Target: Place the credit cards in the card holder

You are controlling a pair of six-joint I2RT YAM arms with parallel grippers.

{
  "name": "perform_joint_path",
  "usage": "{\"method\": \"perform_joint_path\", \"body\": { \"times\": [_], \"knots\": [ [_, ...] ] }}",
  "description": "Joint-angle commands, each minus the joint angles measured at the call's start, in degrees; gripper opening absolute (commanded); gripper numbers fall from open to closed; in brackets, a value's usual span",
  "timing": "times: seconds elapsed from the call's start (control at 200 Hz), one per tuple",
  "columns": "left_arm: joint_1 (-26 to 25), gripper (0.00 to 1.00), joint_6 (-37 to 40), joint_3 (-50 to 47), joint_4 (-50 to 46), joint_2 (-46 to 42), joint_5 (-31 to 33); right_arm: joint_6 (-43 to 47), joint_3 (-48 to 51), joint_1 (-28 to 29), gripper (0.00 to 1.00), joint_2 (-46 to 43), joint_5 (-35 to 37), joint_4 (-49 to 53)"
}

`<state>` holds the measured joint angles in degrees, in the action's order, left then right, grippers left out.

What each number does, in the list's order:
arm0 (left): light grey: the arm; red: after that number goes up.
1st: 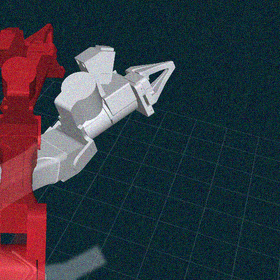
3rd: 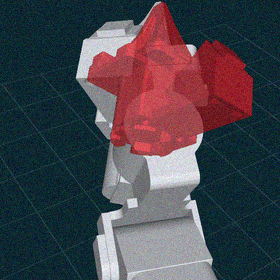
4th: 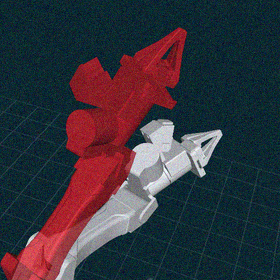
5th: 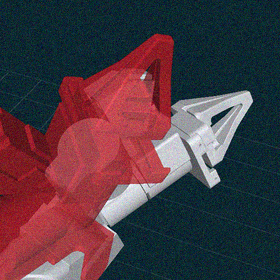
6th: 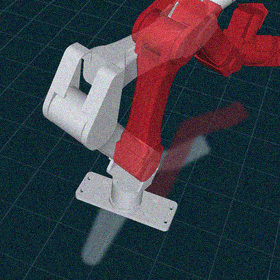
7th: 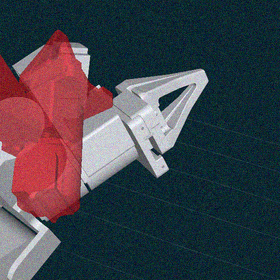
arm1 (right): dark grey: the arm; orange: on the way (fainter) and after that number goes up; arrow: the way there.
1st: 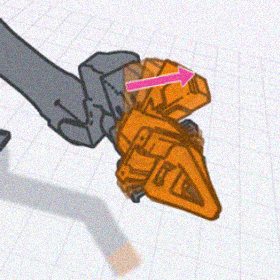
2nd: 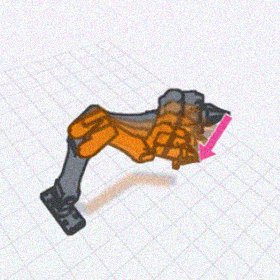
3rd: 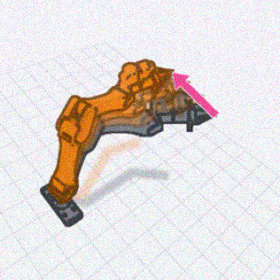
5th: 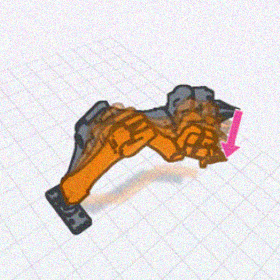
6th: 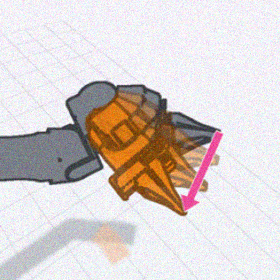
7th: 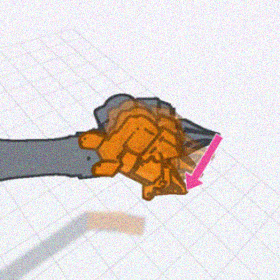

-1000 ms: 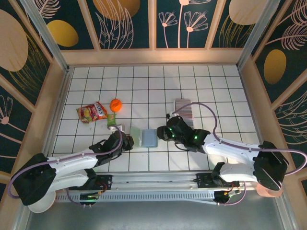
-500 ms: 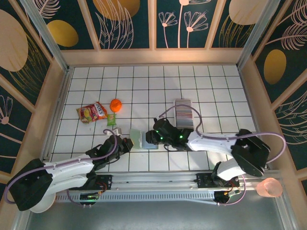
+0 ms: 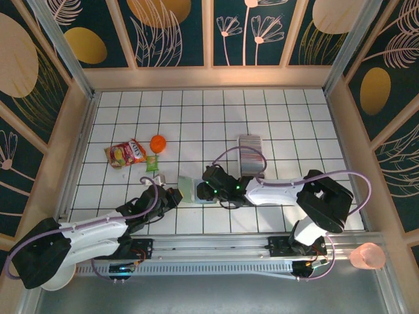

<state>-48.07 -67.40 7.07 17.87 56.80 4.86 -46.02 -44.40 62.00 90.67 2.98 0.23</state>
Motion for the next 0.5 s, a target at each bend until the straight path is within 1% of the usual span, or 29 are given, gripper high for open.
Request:
{"method": "perform_joint_path", "body": {
  "times": [0.0, 0.335, 0.495],
  "knots": [
    [-0.2, 0.0, -1.1, -0.6, 1.7, 0.3, -0.9, -1.0, -2.0, 0.6, 0.41, 2.0, 1.4, 1.2],
    [-0.3, 0.0, -1.1, -1.6, 2.1, 0.4, -0.8, -1.2, -5.0, 1.3, 0.42, 5.9, 6.4, 7.6],
    [-0.2, 0.0, -1.2, -2.5, 3.1, 0.7, -0.8, -1.5, -5.5, 1.7, 0.43, 7.6, 5.6, 6.6]
  ]
}}
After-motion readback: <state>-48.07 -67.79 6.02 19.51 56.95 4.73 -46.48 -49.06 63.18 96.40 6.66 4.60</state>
